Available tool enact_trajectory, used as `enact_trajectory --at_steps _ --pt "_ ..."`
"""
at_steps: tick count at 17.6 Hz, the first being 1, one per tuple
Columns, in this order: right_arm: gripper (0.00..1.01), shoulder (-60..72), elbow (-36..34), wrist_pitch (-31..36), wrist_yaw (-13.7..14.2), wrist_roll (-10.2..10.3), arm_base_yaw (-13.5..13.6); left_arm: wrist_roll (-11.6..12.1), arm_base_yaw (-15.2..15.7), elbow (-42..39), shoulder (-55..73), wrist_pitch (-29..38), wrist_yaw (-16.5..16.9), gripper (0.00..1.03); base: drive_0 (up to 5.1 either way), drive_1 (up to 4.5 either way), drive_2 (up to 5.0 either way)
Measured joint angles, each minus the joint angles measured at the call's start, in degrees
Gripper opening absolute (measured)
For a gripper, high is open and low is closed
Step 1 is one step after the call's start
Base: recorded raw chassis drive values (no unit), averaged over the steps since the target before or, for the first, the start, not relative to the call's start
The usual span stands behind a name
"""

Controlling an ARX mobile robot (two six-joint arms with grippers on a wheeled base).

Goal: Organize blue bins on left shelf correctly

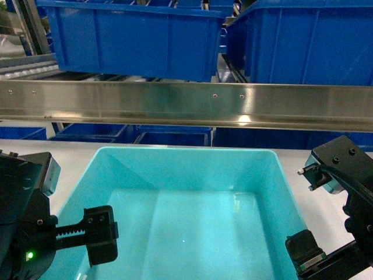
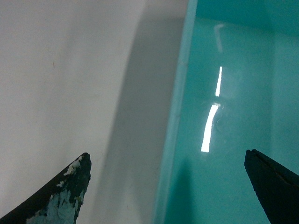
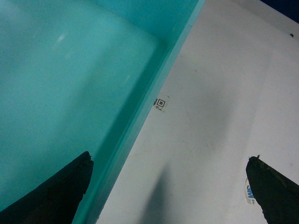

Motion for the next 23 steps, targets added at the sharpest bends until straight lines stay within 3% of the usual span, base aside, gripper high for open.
enact_trajectory --at_steps 4,5,13,14,16,23 --pt "0.98 0.0 -0.1 0.1 0.0 -0.2 0.0 -0.7 -0.1 -0.1 0.2 -0.2 0.0 0.98 0.0 0.00 0.0" --pt "0.95 0.0 -0.1 0.1 0.0 -0.2 0.0 -0.7 -0.1 -0.1 0.2 -0.2 0.0 0.94 0.0 0.00 0.0" --pt "0.17 0.0 -0.3 0.0 -0.9 -0.2 0.1 -0.9 -0.7 0.0 0.2 0.3 1.4 0.14 0.0 0.00 0.0" --pt "0.08 0.0 -0.3 0.3 -0.6 0.9 0.2 -0.9 -0.9 0.0 0.2 0.3 2.0 0.05 0.0 0.00 0.0" --pt "0.03 0.0 -0.3 0.5 -0.7 3.1 0.0 -0.8 -1.1 0.0 0.2 0.2 1.9 0.02 0.0 0.00 0.0" --pt "0.03 -1.8 -0.6 -1.7 -1.9 4.6 -0.1 0.5 -1.1 -0.2 -3.7 -3.5 1.8 0.02 0.0 0.00 0.0"
